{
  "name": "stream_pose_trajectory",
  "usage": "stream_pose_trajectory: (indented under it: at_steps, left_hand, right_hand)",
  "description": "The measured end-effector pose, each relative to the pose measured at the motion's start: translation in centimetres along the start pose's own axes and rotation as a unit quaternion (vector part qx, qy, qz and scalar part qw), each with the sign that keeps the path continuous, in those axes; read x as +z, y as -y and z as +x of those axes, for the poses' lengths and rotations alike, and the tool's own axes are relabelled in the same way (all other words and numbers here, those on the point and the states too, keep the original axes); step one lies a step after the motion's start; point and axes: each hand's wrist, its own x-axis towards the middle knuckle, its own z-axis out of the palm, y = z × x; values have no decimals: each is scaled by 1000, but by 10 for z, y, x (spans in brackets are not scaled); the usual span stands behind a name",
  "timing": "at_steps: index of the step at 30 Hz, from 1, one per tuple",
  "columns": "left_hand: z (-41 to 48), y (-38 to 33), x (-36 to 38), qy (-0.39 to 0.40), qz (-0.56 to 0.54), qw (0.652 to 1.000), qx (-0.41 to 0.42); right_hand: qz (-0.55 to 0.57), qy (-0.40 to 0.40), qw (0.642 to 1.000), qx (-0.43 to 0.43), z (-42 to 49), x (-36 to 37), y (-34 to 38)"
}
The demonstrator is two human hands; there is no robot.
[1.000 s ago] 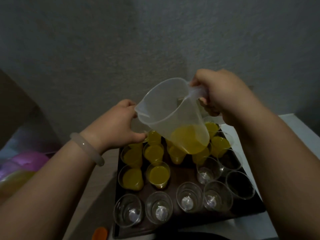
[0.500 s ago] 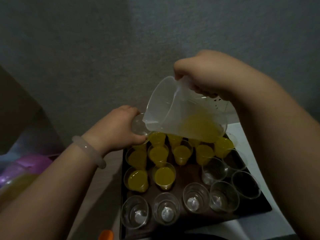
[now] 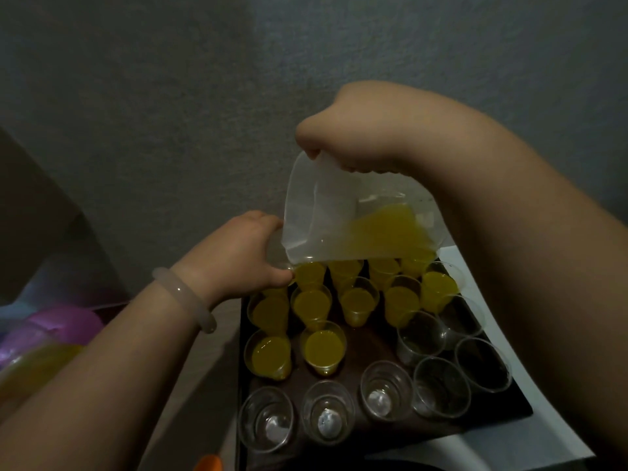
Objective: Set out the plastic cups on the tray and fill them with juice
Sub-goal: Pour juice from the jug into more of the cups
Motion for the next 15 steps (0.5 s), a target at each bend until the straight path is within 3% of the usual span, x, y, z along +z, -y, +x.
stream_pose_trajectory:
  at_steps: [15]
  left_hand:
    - [-3,-4,0,-1,-9,1000,-25]
  right_hand:
    - [-194,43,973,-121,11,4,25]
